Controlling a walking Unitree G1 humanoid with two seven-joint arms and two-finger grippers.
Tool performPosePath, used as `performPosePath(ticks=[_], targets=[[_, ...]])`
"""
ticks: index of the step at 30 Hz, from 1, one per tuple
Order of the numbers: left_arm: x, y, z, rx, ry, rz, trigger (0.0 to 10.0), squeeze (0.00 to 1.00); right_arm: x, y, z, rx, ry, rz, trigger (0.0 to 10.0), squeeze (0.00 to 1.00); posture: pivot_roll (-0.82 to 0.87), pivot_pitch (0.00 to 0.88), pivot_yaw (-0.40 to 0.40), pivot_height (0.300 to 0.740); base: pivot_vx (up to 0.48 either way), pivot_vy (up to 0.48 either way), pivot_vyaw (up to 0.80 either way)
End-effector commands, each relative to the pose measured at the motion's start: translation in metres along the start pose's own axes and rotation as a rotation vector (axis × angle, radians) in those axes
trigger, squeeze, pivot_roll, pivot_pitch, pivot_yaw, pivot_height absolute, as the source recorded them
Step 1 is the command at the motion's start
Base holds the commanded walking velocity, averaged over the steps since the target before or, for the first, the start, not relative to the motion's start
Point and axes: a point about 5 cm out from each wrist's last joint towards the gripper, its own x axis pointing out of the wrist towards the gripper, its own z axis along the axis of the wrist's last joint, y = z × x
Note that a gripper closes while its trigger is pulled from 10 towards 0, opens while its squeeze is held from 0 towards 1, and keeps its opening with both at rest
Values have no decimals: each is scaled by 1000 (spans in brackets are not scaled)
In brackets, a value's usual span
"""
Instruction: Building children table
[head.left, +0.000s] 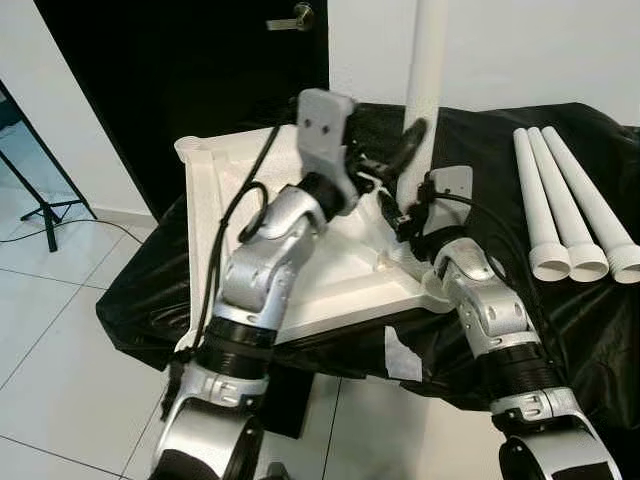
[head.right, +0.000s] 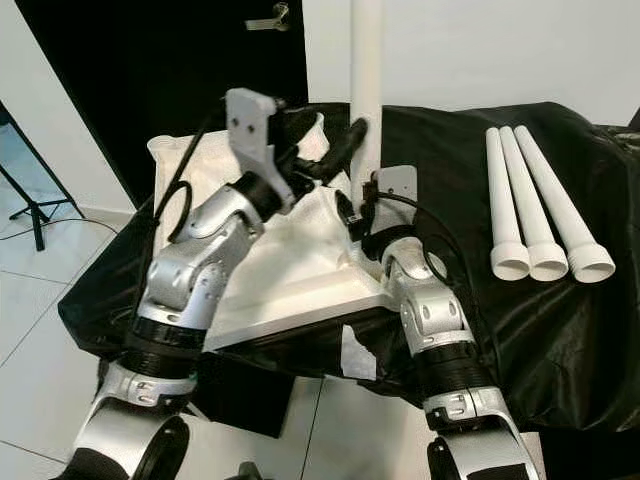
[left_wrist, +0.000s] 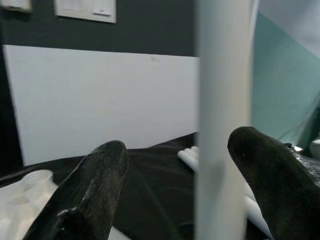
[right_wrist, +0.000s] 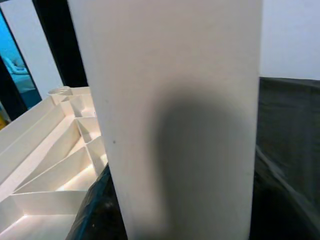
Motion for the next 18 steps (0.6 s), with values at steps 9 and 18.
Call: performPosePath(ticks=[9,18], targets=[[-29,16,-17,75,84,5,10000,0,-17,2,-10,-19,-14,-16,10000,0,30,0,17,740,0,0,0],[-50,15,-38,92,154,34,10000,0,-31,1,-16,36,-15,-47,10000,0,33,0,10,740,0,0,0]])
